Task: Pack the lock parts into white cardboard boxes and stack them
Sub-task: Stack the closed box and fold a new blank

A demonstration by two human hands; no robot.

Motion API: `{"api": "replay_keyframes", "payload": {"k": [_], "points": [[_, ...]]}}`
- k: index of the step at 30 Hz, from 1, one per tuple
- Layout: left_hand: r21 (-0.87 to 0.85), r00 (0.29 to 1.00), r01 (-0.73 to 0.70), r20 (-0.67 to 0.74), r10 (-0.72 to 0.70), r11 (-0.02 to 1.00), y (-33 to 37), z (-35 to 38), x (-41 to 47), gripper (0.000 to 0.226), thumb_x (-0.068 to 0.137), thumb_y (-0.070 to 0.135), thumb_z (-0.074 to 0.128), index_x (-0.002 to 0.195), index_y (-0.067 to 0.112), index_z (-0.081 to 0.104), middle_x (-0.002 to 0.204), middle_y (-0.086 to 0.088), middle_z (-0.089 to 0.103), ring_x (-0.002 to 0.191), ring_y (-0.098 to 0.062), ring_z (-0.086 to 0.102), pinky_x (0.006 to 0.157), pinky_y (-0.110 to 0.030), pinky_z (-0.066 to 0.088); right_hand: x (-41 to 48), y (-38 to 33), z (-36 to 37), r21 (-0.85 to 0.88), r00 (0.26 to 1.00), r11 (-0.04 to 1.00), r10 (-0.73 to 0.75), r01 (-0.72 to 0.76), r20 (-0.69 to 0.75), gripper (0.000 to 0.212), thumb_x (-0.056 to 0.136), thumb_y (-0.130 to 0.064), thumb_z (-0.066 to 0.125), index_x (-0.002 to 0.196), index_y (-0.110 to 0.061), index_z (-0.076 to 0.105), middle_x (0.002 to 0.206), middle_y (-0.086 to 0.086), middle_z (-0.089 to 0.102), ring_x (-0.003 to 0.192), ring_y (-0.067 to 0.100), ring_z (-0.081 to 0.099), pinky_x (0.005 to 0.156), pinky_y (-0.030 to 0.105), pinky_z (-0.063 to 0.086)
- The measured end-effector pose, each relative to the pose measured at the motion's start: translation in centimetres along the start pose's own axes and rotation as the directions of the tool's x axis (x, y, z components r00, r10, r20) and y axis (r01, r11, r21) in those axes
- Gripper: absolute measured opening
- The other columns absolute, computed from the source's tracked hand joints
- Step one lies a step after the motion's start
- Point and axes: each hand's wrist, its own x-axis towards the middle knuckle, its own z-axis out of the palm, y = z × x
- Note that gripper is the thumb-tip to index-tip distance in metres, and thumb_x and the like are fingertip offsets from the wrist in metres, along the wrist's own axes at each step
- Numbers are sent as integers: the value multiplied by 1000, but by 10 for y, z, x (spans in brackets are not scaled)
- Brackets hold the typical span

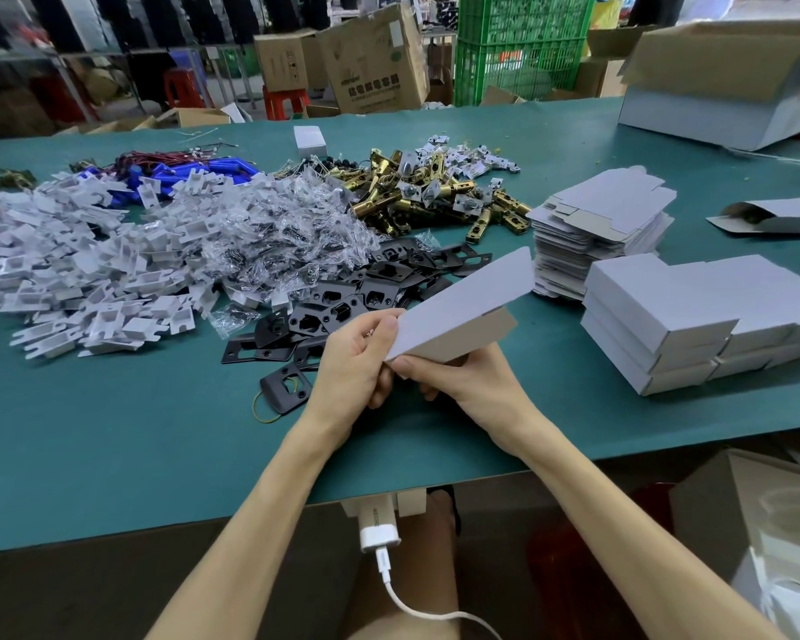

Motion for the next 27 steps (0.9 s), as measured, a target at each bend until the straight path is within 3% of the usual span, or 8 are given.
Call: {"api": "replay_keyframes", "payload": {"k": [3, 8, 14, 19, 24, 27], "points": [[-40, 999, -23, 40, 25, 999, 3, 2, -1, 33, 106, 35, 54, 129, 14, 66, 56, -1, 54, 43, -13, 51, 41, -22, 40, 0, 1, -2, 97, 995, 995, 1, 8, -96, 7, 86, -16, 81, 92, -17, 77, 77, 2, 74, 64, 10, 63, 56, 25, 51], [-120, 988, -50, 138, 67, 991, 8, 6, -1, 55, 93, 35, 61, 139, 5, 58, 72, 3, 64, 60, -16, 63, 51, -22, 48, 1, -1, -4, 301, 975, 953, 83, -17, -207, 32, 77, -31, 80, 100, -12, 68, 75, 1, 69, 58, 13, 58, 53, 26, 49], [-109, 986, -66, 143, 81, 992, 6, 4, -2, 57, 88, 27, 71, 138, 4, 56, 83, 0, 67, 64, -19, 65, 50, -23, 49, 0, -1, -6, 324, 982, 945, 89, -30, -167, 34, 78, -29, 79, 102, -8, 67, 74, 0, 68, 57, 12, 58, 52, 25, 47], [-70, 990, -50, 127, 58, 996, 4, 0, -1, 60, 85, 27, 73, 139, 5, 57, 107, -29, 63, 71, -19, 66, 53, -26, 51, 1, 1, -7, 336, 996, 942, 53, -24, -76, 22, 79, -29, 83, 95, -17, 77, 80, 5, 71, 59, 13, 59, 52, 25, 48], [-31, 987, -121, 101, 124, 992, 11, 2, -6, 65, 84, 41, 77, 143, 23, 57, 134, -10, 64, 74, -9, 68, 61, -25, 56, 3, 3, -5, 279, 983, 960, 84, -35, -164, 38, 79, -32, 85, 103, -8, 69, 79, 7, 68, 57, 16, 55, 52, 28, 47], [1, 986, -102, 136, 101, 995, 13, 4, -7, 55, 90, 38, 70, 140, 18, 62, 118, -15, 74, 80, -23, 70, 66, -36, 59, 0, 1, -3, 235, 986, 972, 49, -10, -162, 71, 71, -46, 85, 118, -1, 58, 80, 8, 68, 57, 18, 57, 54, 29, 49]]}}
